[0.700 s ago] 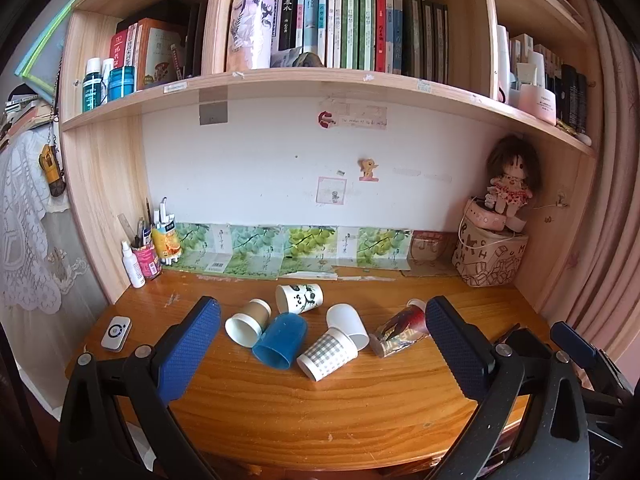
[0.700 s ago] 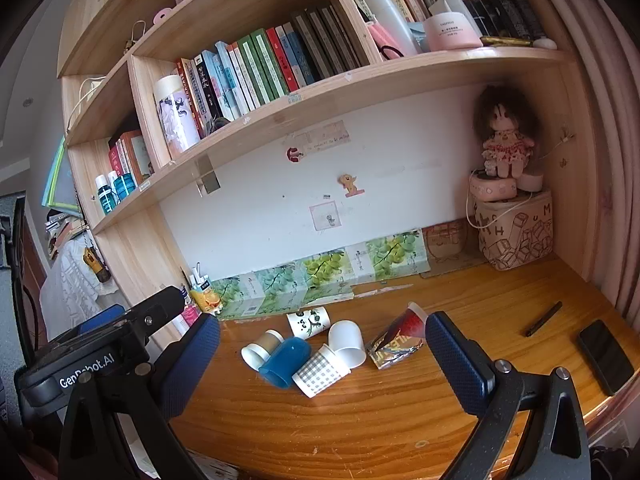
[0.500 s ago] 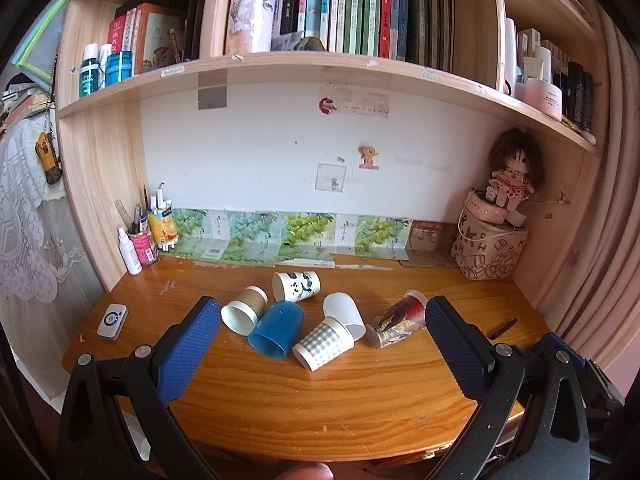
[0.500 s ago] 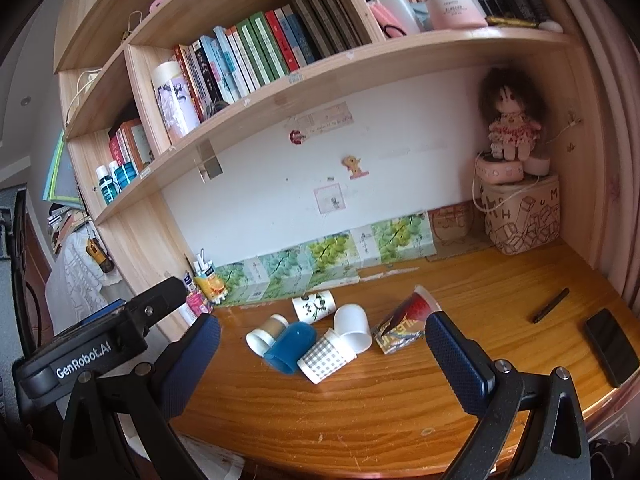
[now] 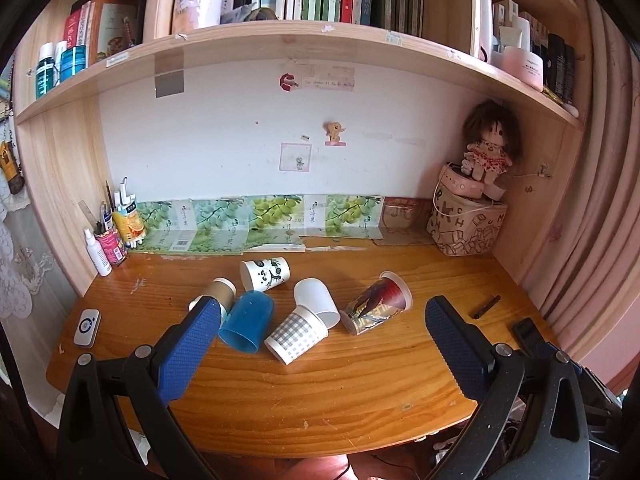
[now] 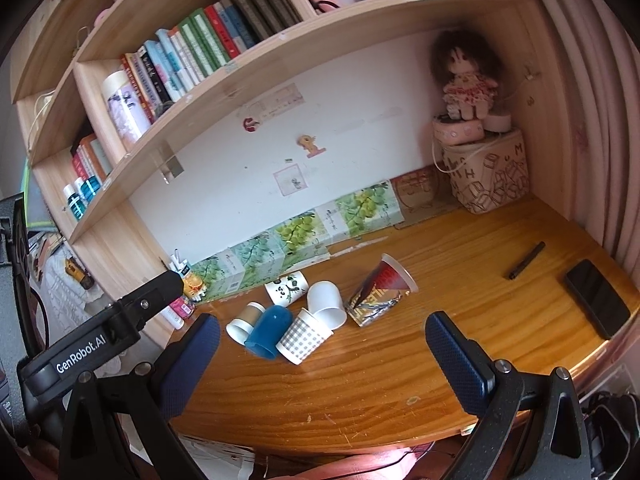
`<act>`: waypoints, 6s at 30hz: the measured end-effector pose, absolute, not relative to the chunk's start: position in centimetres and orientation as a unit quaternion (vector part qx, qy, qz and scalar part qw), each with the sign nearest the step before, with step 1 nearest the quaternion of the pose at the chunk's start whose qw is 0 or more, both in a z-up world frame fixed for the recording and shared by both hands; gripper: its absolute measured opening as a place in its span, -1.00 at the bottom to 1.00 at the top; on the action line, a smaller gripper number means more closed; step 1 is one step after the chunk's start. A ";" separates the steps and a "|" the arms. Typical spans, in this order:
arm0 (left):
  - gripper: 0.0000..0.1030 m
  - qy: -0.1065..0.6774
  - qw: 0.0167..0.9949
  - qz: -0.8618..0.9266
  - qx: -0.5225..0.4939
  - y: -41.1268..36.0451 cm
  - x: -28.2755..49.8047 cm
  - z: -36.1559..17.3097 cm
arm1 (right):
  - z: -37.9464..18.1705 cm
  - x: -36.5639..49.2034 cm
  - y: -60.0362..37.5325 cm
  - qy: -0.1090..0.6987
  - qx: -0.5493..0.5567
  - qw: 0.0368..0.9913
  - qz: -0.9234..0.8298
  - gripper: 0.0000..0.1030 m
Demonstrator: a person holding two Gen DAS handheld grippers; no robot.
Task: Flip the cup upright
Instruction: 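Move the left gripper toward the white cup lying on its side, then close the left gripper around the white cup's body, then lift the white cup with the left gripper and carry it toward the right gripper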
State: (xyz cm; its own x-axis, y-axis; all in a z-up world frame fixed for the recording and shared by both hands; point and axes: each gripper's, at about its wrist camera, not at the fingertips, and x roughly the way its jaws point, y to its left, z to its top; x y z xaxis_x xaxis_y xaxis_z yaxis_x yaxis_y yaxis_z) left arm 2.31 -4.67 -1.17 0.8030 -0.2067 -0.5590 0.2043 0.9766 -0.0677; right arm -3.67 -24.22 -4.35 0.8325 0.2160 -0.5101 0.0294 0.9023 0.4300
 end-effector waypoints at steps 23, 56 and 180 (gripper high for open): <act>0.98 0.410 0.906 -0.099 0.029 -5.9 12.8 -5.0 | -8.4 5.3 -25.6 0.372 0.267 0.888 0.041 0.99; 0.92 0.622 0.778 -0.092 0.003 -9.1 28.2 -18.6 | -17.6 16.7 -20.9 0.570 0.160 0.797 0.120 0.99; 0.33 0.606 0.729 -0.315 -0.042 -6.3 13.6 -22.0 | -18.1 2.0 -16.7 0.406 -0.124 0.866 0.264 0.99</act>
